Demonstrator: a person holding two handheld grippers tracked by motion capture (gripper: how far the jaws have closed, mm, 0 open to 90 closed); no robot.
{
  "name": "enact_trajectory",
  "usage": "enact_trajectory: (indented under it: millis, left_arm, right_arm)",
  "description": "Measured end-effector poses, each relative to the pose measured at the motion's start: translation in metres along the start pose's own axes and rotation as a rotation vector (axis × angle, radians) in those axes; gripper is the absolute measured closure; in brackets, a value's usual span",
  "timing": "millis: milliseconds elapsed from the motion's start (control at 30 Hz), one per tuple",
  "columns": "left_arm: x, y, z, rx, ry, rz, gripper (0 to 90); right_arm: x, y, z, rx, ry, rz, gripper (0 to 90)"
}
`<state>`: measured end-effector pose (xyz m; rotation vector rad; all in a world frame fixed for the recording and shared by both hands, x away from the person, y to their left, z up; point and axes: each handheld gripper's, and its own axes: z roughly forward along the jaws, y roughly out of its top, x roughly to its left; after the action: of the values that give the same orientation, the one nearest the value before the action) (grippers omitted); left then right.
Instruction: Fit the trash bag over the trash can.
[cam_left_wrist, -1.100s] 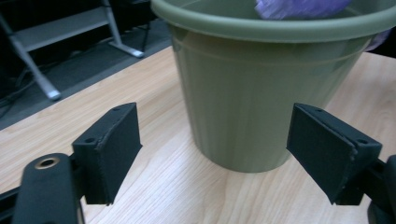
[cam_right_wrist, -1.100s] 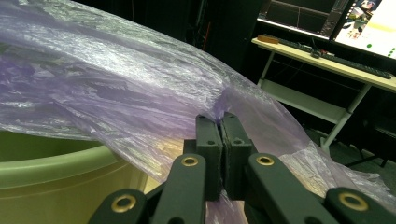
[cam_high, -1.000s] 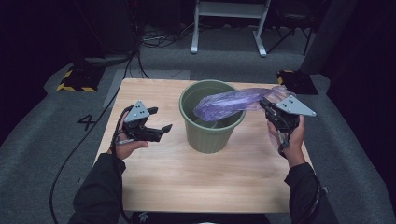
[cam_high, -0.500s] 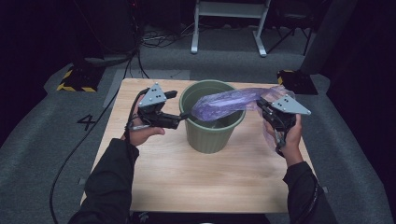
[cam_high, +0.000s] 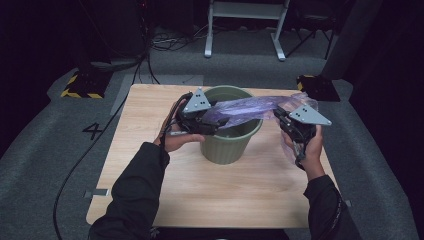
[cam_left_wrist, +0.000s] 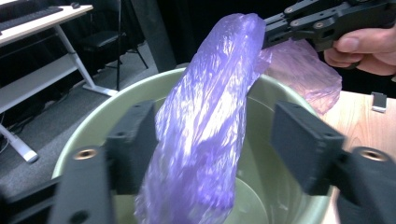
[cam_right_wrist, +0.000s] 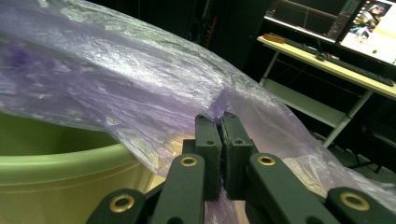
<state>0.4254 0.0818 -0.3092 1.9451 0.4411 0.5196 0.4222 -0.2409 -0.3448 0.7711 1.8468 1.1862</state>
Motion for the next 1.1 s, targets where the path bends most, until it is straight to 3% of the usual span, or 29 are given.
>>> enact_trajectory:
  millis: [233, 433, 633, 900, 1100]
  left_arm:
    - [0.006, -0.003, 0.014, 0.055, 0.041, 0.013, 57.7]
    - [0.009, -0.007, 0.023, 0.107, 0.04, 0.017, 61.9]
    - [0.011, -0.008, 0.03, 0.125, 0.035, 0.003, 57.0]
    - [0.0, 0.0, 0.034, 0.112, 0.032, 0.023, 38.2]
    - [-0.007, 0.003, 0.039, 0.104, 0.008, 0.035, 33.4]
  right_arm:
    - [0.005, 0.001, -0.002, -0.012, 0.044, -0.022, 87.4]
    - [0.01, 0.004, -0.005, -0.028, 0.102, -0.051, 88.1]
    - [0.019, 0.009, -0.008, -0.032, 0.135, -0.091, 87.9]
    - [0.029, 0.015, -0.005, -0.016, 0.163, -0.139, 88.0]
    - [0.035, 0.017, -0.006, -0.011, 0.193, -0.158, 87.5]
